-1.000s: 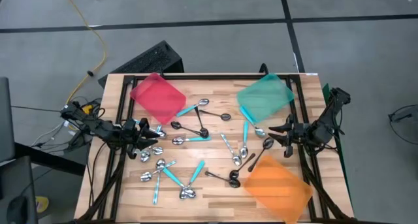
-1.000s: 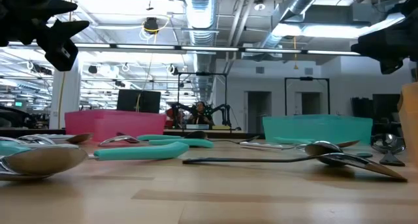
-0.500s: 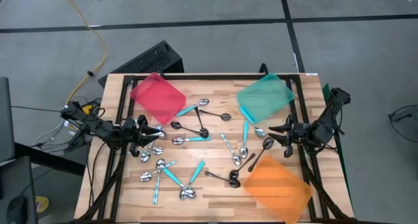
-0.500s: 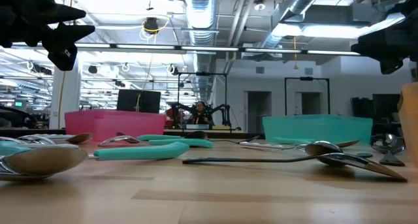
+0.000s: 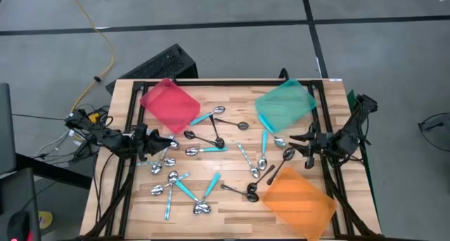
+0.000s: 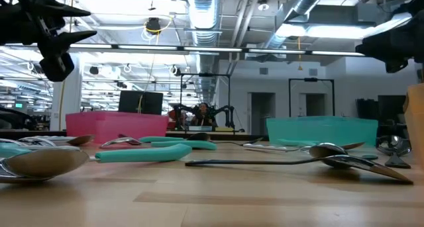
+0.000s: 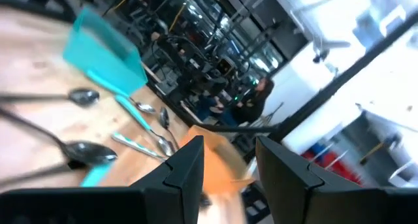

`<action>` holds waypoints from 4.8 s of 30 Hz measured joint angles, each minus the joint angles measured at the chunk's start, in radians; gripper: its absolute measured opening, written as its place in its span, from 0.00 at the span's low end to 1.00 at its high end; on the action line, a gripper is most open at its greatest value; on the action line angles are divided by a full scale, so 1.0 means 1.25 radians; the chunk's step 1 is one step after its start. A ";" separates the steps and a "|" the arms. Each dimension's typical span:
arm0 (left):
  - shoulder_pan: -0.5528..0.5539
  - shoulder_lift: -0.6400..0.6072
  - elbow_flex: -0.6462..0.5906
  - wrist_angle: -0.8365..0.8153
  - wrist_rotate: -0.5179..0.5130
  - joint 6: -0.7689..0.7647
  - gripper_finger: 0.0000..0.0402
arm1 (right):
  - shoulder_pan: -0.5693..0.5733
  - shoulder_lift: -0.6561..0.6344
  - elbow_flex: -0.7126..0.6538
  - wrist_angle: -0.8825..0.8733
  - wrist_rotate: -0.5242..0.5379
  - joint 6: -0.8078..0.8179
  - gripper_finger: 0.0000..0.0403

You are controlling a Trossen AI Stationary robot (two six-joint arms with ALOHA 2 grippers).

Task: Sort silverware by color (type)
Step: Put the black spoon into the orange bin

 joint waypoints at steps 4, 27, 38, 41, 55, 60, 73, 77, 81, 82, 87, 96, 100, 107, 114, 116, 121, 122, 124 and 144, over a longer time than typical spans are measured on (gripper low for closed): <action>0.000 0.000 0.000 0.000 -0.039 -0.055 0.31 | -0.007 0.000 0.000 0.000 0.004 -0.151 0.36; 0.000 0.000 0.000 0.000 -0.382 -0.108 0.31 | -0.046 0.000 0.000 0.158 -0.021 0.496 0.36; 0.000 0.000 0.000 -0.003 -0.410 -0.105 0.31 | -0.072 0.028 0.226 0.170 -0.121 0.256 0.36; 0.000 0.000 0.000 -0.003 -0.401 -0.106 0.31 | -0.059 0.076 0.355 0.063 -0.062 0.193 0.36; 0.000 0.000 0.000 -0.017 -0.350 -0.107 0.31 | -0.069 0.420 0.882 -1.141 -0.137 1.035 0.35; 0.000 0.000 0.000 -0.032 -0.359 -0.108 0.31 | -0.140 0.509 0.913 -1.260 -0.401 1.104 0.35; 0.000 0.000 0.000 -0.033 -0.370 -0.106 0.31 | -0.261 0.624 0.877 -1.254 -0.665 1.096 0.63; 0.000 0.000 0.000 -0.033 -0.370 -0.106 0.31 | -0.300 0.646 0.840 -1.250 -0.707 1.146 0.66; 0.000 0.000 0.000 -0.033 -0.370 -0.105 0.31 | -0.332 0.666 0.789 -1.218 -0.716 1.141 0.66; 0.000 0.000 0.000 -0.033 -0.370 -0.105 0.31 | -0.342 0.671 0.776 -1.202 -0.715 1.129 0.66; 0.000 0.000 0.000 -0.033 -0.370 -0.105 0.31 | -0.394 0.701 0.730 -1.137 -0.725 1.053 0.66; 0.000 0.000 0.000 -0.033 -0.370 -0.105 0.31 | -0.510 0.750 0.670 -1.009 -0.836 0.845 0.66; 0.000 0.000 0.000 -0.033 -0.370 -0.105 0.31 | -0.563 0.765 0.633 -0.969 -0.874 0.763 0.66; 0.000 0.000 0.000 -0.033 -0.370 -0.105 0.31 | -0.652 0.763 0.526 -0.892 -0.921 0.675 0.66; 0.000 0.000 0.000 -0.033 -0.369 -0.105 0.31 | -0.712 0.763 0.436 -0.771 -0.938 0.630 0.66; 0.000 0.000 0.000 -0.033 -0.369 -0.105 0.31 | -0.725 0.764 0.423 -0.765 -0.938 0.622 0.66; 0.000 0.000 0.000 -0.033 -0.369 -0.105 0.31 | -0.760 0.763 0.406 -0.731 -0.939 0.572 0.66; 0.000 0.000 0.000 -0.033 -0.369 -0.105 0.31 | -0.767 0.764 0.401 -0.722 -0.941 0.569 0.66; 0.000 0.000 0.000 -0.033 -0.369 -0.105 0.31 | -0.779 0.763 0.385 -0.707 -0.946 0.568 0.66; 0.000 0.000 0.001 -0.033 -0.370 -0.104 0.31 | -0.787 0.764 0.303 -0.583 -1.025 0.567 0.50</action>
